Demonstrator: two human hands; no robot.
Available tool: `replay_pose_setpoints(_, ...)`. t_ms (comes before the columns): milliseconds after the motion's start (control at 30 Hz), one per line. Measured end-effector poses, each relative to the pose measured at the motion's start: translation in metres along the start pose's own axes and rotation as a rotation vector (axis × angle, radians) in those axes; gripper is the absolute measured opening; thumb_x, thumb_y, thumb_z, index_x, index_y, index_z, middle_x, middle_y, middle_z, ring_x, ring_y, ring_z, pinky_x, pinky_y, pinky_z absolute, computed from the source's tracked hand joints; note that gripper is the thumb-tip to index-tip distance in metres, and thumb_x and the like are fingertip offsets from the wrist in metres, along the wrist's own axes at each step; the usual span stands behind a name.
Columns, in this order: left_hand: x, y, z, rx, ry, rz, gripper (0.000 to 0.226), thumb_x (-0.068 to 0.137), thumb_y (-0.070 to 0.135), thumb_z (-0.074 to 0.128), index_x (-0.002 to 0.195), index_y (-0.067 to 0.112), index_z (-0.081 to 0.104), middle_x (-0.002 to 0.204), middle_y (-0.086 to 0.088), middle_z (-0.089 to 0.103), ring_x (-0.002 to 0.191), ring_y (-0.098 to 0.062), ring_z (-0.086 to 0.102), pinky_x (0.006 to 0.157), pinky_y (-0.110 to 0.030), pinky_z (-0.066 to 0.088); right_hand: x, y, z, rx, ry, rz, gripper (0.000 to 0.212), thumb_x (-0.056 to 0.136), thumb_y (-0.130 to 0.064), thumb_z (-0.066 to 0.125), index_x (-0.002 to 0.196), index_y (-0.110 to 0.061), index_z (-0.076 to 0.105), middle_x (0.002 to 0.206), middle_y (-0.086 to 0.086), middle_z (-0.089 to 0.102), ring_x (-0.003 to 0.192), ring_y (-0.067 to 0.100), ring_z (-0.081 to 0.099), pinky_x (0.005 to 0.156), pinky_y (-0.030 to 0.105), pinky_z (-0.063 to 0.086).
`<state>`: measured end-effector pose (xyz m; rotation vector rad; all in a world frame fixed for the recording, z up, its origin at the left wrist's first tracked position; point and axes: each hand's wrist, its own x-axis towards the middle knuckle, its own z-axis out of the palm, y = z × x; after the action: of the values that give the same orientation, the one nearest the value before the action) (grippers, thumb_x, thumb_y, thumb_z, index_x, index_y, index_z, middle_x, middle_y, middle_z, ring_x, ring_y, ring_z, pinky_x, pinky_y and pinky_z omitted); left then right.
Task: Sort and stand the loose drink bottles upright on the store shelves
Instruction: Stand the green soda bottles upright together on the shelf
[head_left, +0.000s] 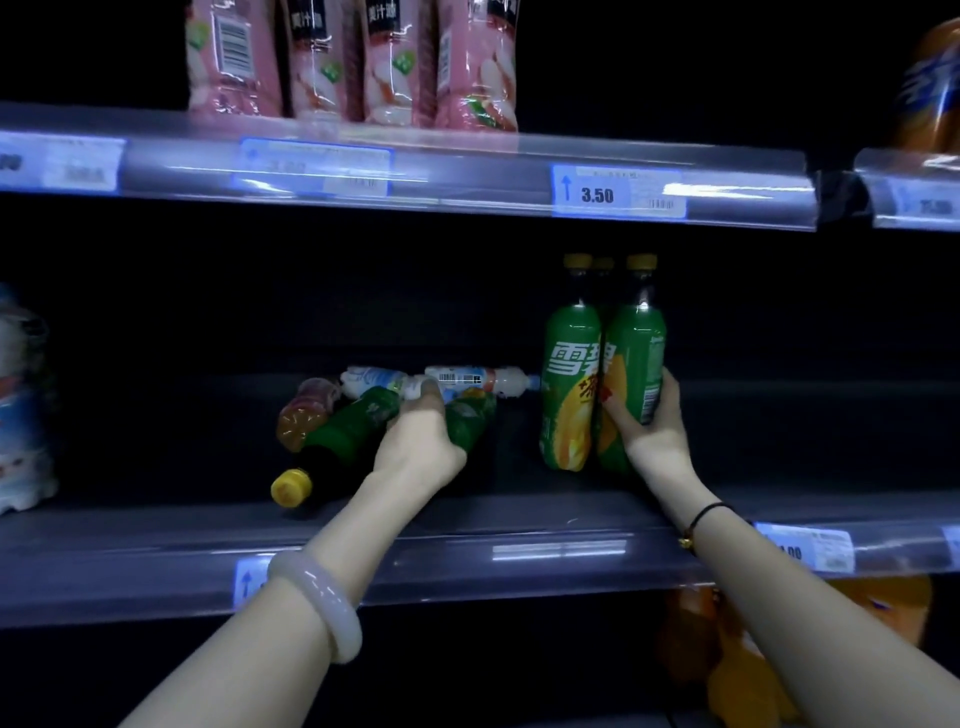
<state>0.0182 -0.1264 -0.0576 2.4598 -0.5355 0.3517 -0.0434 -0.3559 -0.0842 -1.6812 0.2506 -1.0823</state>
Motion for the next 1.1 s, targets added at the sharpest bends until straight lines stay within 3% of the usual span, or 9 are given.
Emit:
replay_pose_setpoints(133, 0.008, 0.030, -0.024, -0.293, 0.301, 0.049, 0.045, 0.066, 0.024, 0.076, 0.102, 0.013, 0.050, 0.094, -0.011, 0.061, 0.084, -0.030, 0.060, 0.065, -0.029, 0.045, 0.000, -0.003, -0.002, 0.010, -0.010, -0.011, 0.065, 0.085, -0.018, 0.068, 0.140, -0.019, 0.034, 0.126, 0.006, 0.058, 0.111, 0.019, 0.057, 0.096, 0.031, 0.045)
replay_pose_setpoints(233, 0.025, 0.057, -0.043, -0.386, 0.388, 0.069, 0.049, 0.059, 0.035, 0.082, 0.097, 0.016, 0.058, 0.093, -0.007, 0.068, 0.087, -0.028, 0.063, 0.074, -0.030, 0.051, -0.001, -0.004, -0.003, 0.029, -0.022, -0.003, 0.065, 0.085, -0.017, 0.067, 0.141, -0.018, 0.033, 0.122, 0.002, 0.057, 0.108, 0.015, 0.056, 0.092, 0.027, 0.043)
replay_pose_setpoints(400, 0.062, 0.080, -0.029, -0.722, 0.308, 0.085, 0.042, 0.071, 0.019, 0.079, 0.106, 0.004, 0.063, 0.100, -0.012, 0.070, 0.092, -0.021, 0.066, 0.082, -0.028, 0.053, 0.002, 0.000, -0.003, 0.050, -0.025, 0.029, 0.060, 0.085, -0.012, 0.067, 0.134, -0.009, 0.034, 0.108, 0.003, 0.059, 0.095, 0.017, 0.058, 0.084, 0.026, 0.045)
replay_pose_setpoints(500, 0.073, 0.083, -0.011, -0.822, 0.272, 0.087, 0.049, 0.085, 0.016, 0.065, 0.130, 0.005, 0.049, 0.120, -0.016, 0.063, 0.110, -0.028, 0.060, 0.092, -0.032, 0.047, 0.004, 0.004, -0.004, 0.059, -0.033, 0.040, 0.052, 0.085, -0.013, 0.068, 0.128, -0.011, 0.038, 0.096, -0.006, 0.060, 0.084, 0.007, 0.059, 0.071, 0.009, 0.048)
replay_pose_setpoints(633, 0.077, 0.073, 0.015, -0.760, 0.013, 0.136, 0.083, 0.081, 0.016, 0.070, 0.147, 0.023, 0.020, 0.129, -0.011, 0.057, 0.115, -0.028, 0.057, 0.101, -0.044, 0.047, 0.005, 0.007, -0.004, 0.084, -0.035, 0.032, 0.044, 0.086, -0.010, 0.066, 0.118, -0.020, 0.038, 0.094, -0.008, 0.060, 0.083, 0.003, 0.059, 0.066, 0.001, 0.047)
replay_pose_setpoints(800, 0.077, 0.053, 0.013, -0.803, -0.044, 0.129, 0.084, 0.078, 0.008, 0.072, 0.145, 0.020, 0.023, 0.125, -0.009, 0.059, 0.112, -0.024, 0.058, 0.099, -0.045, 0.048, 0.004, 0.007, -0.005, 0.115, -0.063, 0.039, 0.043, 0.087, -0.012, 0.066, 0.120, -0.020, 0.039, 0.095, -0.011, 0.060, 0.084, -0.001, 0.058, 0.065, 0.001, 0.048)
replay_pose_setpoints(900, 0.064, 0.046, 0.004, -0.854, -0.084, 0.136, 0.077, 0.077, 0.007, 0.073, 0.139, 0.021, 0.032, 0.117, -0.005, 0.060, 0.105, -0.023, 0.061, 0.089, -0.040, 0.053, 0.002, 0.005, -0.005, 0.133, -0.075, 0.055, 0.044, 0.087, -0.015, 0.065, 0.122, -0.019, 0.039, 0.098, -0.007, 0.061, 0.086, 0.002, 0.059, 0.070, 0.008, 0.050)
replay_pose_setpoints(1000, 0.047, 0.047, 0.000, -0.887, -0.141, 0.089, 0.065, 0.073, 0.015, 0.077, 0.129, 0.016, 0.044, 0.113, -0.003, 0.065, 0.099, -0.022, 0.065, 0.076, -0.041, 0.056, 0.000, 0.002, -0.005, 0.160, -0.061, 0.077, 0.048, 0.087, -0.016, 0.066, 0.127, -0.015, 0.039, 0.107, 0.002, 0.062, 0.095, 0.016, 0.062, 0.086, 0.027, 0.050)
replay_pose_setpoints(1100, 0.034, 0.058, 0.004, -0.939, -0.191, 0.127, 0.052, 0.075, 0.011, 0.076, 0.120, 0.013, 0.051, 0.108, -0.001, 0.066, 0.092, -0.016, 0.066, 0.064, -0.030, 0.057, 0.000, 0.000, -0.005, 0.168, -0.050, 0.105, 0.047, 0.086, -0.017, 0.067, 0.125, -0.015, 0.041, 0.115, 0.008, 0.062, 0.103, 0.022, 0.062, 0.095, 0.036, 0.050)
